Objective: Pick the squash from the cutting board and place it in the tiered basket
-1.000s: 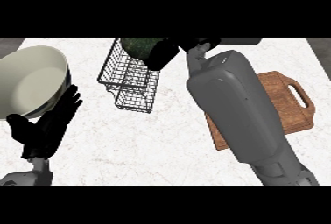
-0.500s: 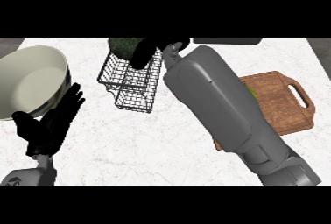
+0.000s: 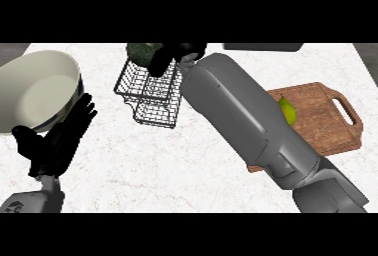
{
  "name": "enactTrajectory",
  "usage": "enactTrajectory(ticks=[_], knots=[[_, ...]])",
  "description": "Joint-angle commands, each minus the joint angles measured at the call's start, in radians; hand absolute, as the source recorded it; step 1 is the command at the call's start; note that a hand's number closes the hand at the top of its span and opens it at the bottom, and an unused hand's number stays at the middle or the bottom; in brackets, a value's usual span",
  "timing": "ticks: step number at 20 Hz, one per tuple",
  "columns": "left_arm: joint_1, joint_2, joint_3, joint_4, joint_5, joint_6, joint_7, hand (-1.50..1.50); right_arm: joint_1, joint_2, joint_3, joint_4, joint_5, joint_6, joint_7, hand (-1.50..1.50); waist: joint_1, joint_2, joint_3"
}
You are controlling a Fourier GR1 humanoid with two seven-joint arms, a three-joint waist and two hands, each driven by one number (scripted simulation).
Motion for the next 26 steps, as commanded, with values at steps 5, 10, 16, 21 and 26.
enactTrajectory(ticks=[5, 10, 16, 21, 26], knots=[[-0.018, 0.005, -0.002, -0.005, 0.010, -0.028, 0.015, 0.00, -0.028, 0.000, 0.022, 0.097, -0.096, -0.277, -0.081, 1.50, 0.030, 0.007, 0.000], [-0.011, -0.029, -0.023, 0.005, -0.035, 0.009, -0.014, 0.00, -0.095, 0.000, -0.002, 0.248, -0.141, -0.260, -0.182, -1.50, 0.018, 0.008, 0.000], [-0.024, -0.019, -0.024, -0.028, -0.016, -0.013, 0.033, 0.00, -0.137, 0.000, 0.071, 0.221, -0.263, -0.320, -0.134, -1.50, 0.041, 0.008, -0.001], [-0.003, -0.004, -0.001, 0.032, -0.002, -0.048, -0.022, 0.00, -0.090, 0.000, -0.015, 0.172, -0.401, -0.379, -0.196, -1.50, 0.029, 0.008, 0.000], [-0.007, 0.019, 0.034, -0.012, 0.022, -0.046, 0.021, 0.00, -0.093, 0.000, -0.176, 0.160, -0.515, -0.410, -0.293, -1.50, 0.018, 0.006, 0.001]])
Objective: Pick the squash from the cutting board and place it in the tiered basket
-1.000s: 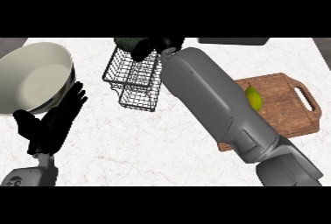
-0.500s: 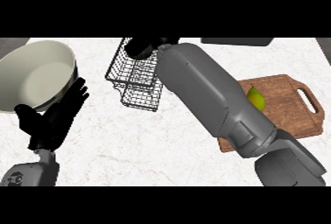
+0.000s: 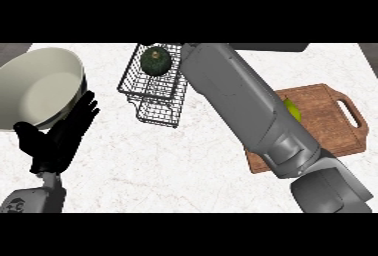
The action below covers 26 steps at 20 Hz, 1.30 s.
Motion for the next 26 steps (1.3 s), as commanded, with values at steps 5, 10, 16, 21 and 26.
enactTrajectory(ticks=[5, 10, 16, 21, 26], knots=[[-0.001, -0.009, 0.013, 0.025, -0.015, 0.018, -0.020, 0.00, 0.008, 0.000, -0.210, -0.036, -0.154, -0.069, -0.138, -1.50, -0.026, -0.003, 0.000], [0.050, -0.012, 0.020, -0.015, -0.015, 0.021, -0.025, 0.00, 0.041, -0.132, -0.285, -0.068, -0.171, -0.059, -0.139, -1.50, -0.042, -0.011, 0.001], [0.081, -0.001, 0.030, -0.030, -0.007, 0.001, -0.028, 0.00, 0.200, -0.298, -0.315, -0.197, -0.199, 0.068, -0.118, -1.50, -0.065, -0.019, 0.001], [0.002, 0.020, 0.055, 0.008, 0.003, -0.002, 0.020, 0.00, 0.264, -0.396, -0.391, -0.221, -0.239, 0.150, -0.185, -1.50, -0.055, -0.012, 0.001], [0.033, 0.016, 0.076, 0.049, 0.013, -0.023, -0.044, 0.00, 0.360, -0.518, -0.399, -0.352, -0.259, 0.273, -0.098, -1.50, -0.064, -0.017, 0.000]])
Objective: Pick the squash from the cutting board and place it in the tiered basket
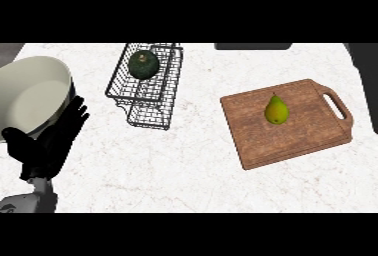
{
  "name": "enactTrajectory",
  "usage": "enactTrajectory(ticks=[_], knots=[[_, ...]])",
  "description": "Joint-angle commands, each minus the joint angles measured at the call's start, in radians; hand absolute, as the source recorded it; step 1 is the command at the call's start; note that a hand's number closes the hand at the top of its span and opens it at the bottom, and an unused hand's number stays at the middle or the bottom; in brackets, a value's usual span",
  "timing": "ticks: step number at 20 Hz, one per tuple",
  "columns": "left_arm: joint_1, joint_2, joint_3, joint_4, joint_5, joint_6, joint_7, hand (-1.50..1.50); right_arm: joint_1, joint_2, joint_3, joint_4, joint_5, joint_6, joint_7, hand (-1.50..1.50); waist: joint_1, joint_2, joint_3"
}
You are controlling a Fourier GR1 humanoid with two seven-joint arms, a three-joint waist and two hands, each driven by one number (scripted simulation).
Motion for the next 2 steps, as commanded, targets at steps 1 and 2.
enactTrajectory(ticks=[1, 2], knots=[[-0.002, 0.010, 0.011, 0.007, 0.003, -0.018, -0.006, 0.00, 0.060, -0.096, -0.022, -0.082, -0.014, 0.083, 0.049, -1.50, 0.001, -0.001, 0.000], [0.016, -0.018, -0.005, 0.014, -0.011, -0.003, -0.034, 0.00, 0.081, -0.119, -0.046, -0.059, -0.035, 0.129, 0.025, -1.50, 0.004, 0.001, 0.000]])
